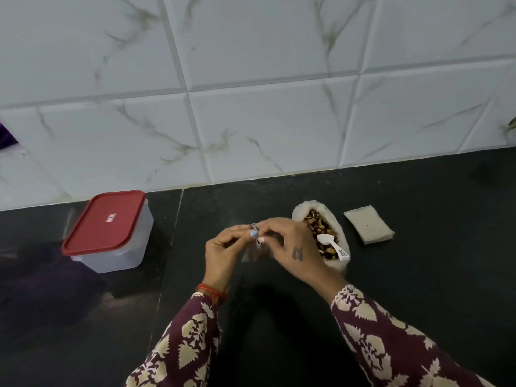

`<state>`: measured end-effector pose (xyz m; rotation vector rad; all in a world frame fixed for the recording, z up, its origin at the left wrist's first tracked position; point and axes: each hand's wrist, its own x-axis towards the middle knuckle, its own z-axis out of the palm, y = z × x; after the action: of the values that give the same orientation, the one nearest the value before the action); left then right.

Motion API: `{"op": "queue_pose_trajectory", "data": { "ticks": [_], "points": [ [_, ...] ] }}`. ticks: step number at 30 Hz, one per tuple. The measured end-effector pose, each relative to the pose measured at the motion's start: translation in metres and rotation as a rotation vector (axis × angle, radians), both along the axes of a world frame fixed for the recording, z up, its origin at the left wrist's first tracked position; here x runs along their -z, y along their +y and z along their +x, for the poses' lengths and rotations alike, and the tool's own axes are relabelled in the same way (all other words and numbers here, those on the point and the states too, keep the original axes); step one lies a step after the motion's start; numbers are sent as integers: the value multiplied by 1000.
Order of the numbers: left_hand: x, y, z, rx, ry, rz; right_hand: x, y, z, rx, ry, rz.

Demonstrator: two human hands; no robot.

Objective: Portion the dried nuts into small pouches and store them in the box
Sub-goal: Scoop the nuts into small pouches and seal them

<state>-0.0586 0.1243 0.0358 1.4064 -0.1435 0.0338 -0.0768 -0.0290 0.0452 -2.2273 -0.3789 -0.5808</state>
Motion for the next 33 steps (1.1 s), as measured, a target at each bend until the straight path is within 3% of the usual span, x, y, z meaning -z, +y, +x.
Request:
{"op": "queue_pose_trajectory", "data": {
  "ticks": [5,9,13,17,20,23,29,33],
  "points": [
    [-2,7,0,-21,20,36,0,-14,2,223,-16,61],
    [-3,11,1,-70,36,-11,-6,12,-4,-52,12,1],
    [-10,15,1,-61,20,9,-7,-4,5,158,-50,51],
    [-10,17,3,-69,11,-32,-11,11,0,-47,15,23],
    [-8,16,3,-13,7,-41,-11,0,4,120,87,238],
    [-8,13,-1,23,47,-79,-18,2,-4,-67,335,487],
    [-8,10,-8,52,127,-93,-15,7,-5,-10,594,623],
    [-9,13,-9,99,141,-95,-14,11,-6,-41,609,728]
  ]
}}
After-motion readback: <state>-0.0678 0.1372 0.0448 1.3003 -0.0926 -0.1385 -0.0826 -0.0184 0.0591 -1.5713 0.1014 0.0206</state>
